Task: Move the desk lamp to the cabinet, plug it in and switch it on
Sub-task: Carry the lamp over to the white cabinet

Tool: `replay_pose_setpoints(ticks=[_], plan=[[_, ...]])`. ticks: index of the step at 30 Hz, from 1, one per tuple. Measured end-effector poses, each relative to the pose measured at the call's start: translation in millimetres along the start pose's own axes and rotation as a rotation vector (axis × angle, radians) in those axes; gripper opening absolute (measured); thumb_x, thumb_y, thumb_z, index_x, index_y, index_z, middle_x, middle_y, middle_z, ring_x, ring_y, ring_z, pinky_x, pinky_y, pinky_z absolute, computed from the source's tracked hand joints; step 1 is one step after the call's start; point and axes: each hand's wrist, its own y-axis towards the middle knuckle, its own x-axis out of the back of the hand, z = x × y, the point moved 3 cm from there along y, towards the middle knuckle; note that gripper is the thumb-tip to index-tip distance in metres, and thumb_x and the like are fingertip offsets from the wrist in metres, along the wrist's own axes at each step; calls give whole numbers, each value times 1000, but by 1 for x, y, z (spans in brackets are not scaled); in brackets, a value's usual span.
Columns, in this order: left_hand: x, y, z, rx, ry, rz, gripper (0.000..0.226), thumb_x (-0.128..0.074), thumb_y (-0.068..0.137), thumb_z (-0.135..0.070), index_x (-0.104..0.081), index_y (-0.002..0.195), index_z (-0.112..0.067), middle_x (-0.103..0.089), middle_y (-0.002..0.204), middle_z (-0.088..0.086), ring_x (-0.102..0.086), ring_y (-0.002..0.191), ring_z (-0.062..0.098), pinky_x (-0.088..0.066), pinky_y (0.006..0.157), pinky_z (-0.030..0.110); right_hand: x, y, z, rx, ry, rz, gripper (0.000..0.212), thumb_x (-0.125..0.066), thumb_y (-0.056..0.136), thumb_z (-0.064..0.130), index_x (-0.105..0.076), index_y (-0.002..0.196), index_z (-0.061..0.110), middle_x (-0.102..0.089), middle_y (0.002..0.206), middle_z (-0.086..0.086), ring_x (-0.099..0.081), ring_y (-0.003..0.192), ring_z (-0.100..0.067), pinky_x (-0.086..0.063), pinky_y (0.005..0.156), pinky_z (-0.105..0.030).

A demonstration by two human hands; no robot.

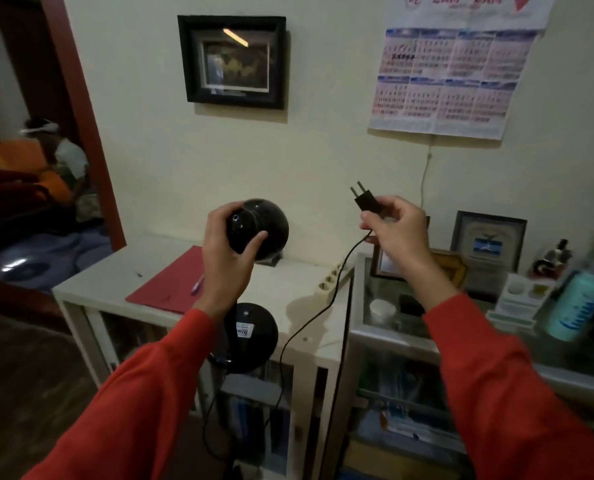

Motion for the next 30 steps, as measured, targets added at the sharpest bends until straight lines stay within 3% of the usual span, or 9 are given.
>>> replay_pose_setpoints(ticks=[3,16,22,27,30], plan=[[-35,22,39,6,-3,-9,49,-74,75,-7,-50,117,-13,-51,115,-3,-49,105,5,-39,93,9,-14,57,-22,22,26,-7,21,-67,84,7,-62,99,21,-67,95,-2,-69,69,-9,-57,53,-18],[-147,76,173,110,-15,26,50,-74,75,-7,-49,117,-15,-50,116,-2,-50,107,7,-41,94,11,-48,244,-96,6,166,-132,20,-66,82,7,-61,100,14,-67,96,-4,-71,67,-8,-59,55,-23],[-173,65,215,152,-42,78,53,-75,75,-6,-48,119,-19,-49,118,-4,-50,112,5,-42,98,18,-61,270,-127,18,95,-148,19,-66,81,8,-63,98,16,-67,98,-7,-71,71,-10,-57,54,-21],[-184,56,239,169,-64,120,53,-74,76,-7,-47,120,-21,-47,119,-6,-50,113,9,-43,100,25,-72,262,-167,47,-44,-143,24,-68,80,5,-64,101,17,-68,92,6,-68,72,-10,-58,58,-21],[-187,50,252,188,-89,136,53,-74,76,-7,-47,121,-19,-48,121,-5,-51,116,16,-44,102,35,-76,246,-191,95,-142,-136,27,-67,80,2,-62,96,23,-68,90,8,-66,72,-13,-59,64,-30]])
